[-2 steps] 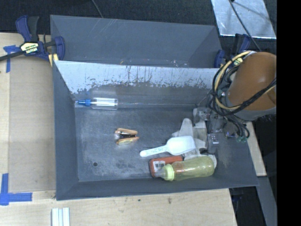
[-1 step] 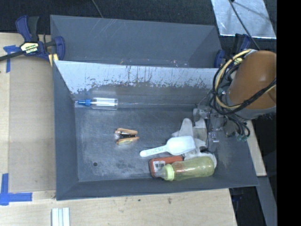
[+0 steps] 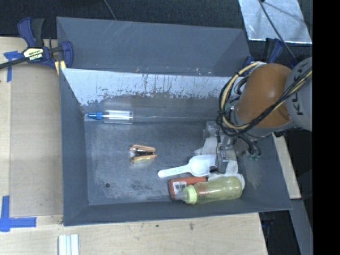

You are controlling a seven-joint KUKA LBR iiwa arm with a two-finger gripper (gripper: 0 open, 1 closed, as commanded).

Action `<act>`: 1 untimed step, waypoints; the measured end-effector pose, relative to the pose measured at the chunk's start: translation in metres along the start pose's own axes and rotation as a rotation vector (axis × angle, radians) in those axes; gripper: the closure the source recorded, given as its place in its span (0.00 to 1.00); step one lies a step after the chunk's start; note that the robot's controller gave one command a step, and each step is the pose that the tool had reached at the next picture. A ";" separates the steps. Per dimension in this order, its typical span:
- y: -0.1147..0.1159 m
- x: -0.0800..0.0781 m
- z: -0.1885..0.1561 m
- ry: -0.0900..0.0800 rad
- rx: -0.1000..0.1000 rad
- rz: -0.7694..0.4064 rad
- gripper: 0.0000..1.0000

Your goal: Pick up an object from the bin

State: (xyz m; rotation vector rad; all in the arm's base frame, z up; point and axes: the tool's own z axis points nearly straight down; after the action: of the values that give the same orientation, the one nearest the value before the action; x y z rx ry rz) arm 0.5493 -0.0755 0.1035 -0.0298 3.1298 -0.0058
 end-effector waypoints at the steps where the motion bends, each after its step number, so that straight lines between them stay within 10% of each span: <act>1: 0.030 0.008 0.030 0.001 -0.004 0.090 1.00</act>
Offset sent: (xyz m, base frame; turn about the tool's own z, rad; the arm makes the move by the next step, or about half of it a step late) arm 0.0000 0.0000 0.0000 0.0000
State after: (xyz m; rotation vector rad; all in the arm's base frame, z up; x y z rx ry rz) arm 0.5407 -0.0454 0.0734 0.1115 3.1287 0.0010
